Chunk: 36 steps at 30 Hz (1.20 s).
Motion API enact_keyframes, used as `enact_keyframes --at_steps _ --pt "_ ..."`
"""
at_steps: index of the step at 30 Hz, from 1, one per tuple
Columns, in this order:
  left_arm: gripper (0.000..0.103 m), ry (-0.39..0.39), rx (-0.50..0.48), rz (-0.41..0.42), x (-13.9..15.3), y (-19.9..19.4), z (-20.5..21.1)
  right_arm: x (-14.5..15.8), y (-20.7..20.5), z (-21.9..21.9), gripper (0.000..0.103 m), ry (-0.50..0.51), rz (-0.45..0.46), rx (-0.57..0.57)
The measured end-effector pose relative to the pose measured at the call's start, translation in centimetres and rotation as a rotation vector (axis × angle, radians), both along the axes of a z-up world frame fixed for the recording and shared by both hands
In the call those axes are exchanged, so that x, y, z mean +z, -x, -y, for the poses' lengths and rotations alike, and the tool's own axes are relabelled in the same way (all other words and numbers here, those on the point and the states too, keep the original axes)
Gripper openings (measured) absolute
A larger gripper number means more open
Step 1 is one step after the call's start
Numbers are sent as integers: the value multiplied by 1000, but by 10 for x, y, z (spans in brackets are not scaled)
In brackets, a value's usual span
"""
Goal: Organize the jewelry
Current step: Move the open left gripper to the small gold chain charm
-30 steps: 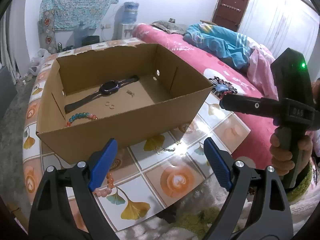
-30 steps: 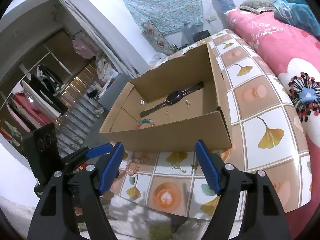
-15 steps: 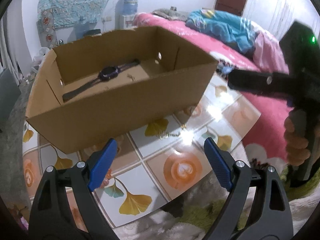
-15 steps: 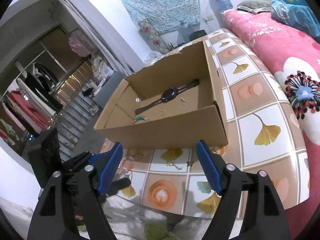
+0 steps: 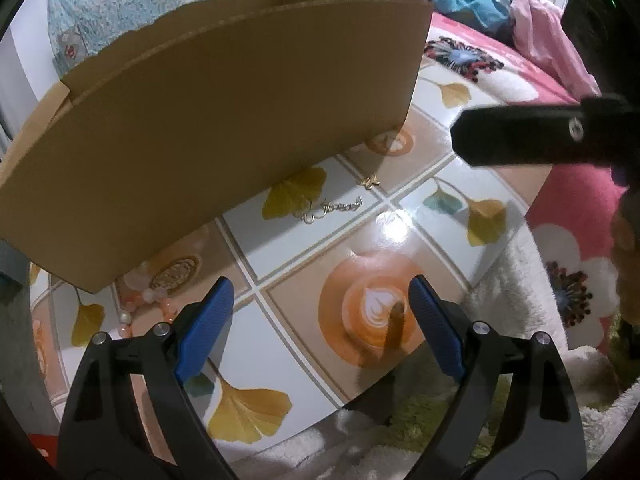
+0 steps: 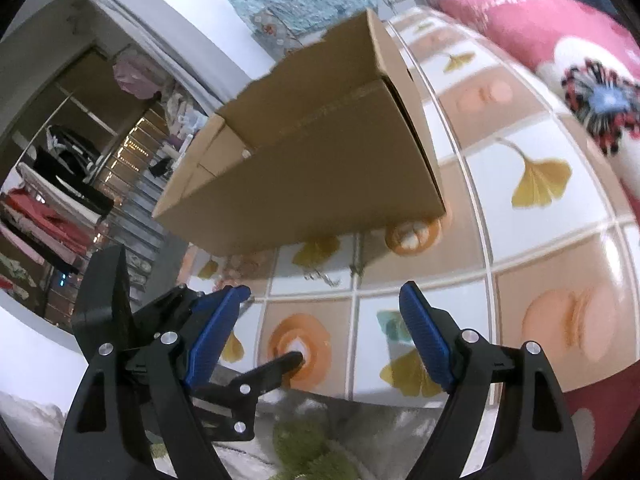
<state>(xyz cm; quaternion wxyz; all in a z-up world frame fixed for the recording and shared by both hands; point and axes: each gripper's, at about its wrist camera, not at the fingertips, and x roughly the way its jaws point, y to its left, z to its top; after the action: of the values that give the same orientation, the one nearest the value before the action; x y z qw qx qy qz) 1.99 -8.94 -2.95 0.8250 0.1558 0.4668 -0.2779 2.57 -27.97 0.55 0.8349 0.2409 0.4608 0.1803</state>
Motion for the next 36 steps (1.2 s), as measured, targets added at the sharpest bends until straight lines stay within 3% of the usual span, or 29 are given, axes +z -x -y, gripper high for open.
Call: enact_keyframes --at_steps 14,19,24,28,33,36 --pt "85 97 18 92 15 0 -20 -27 13 6 79 -43 28 -25" --pt "70 103 -12 115 17 -4 -16 -29 9 2 69 -17 42 -23" --pt "51 117 -37 110 16 -12 -9 -28 6 -3 52 27 72 -28" --pt "37 129 -34 104 17 -21 -7 -27 2 -7 46 71 94 -17" --pt "26 83 -44 104 12 -30 0 -28 -2 -14 40 94 109 1" --pt "25 69 -64 89 8 -32 3 -28 -6 -17 40 102 116 11"
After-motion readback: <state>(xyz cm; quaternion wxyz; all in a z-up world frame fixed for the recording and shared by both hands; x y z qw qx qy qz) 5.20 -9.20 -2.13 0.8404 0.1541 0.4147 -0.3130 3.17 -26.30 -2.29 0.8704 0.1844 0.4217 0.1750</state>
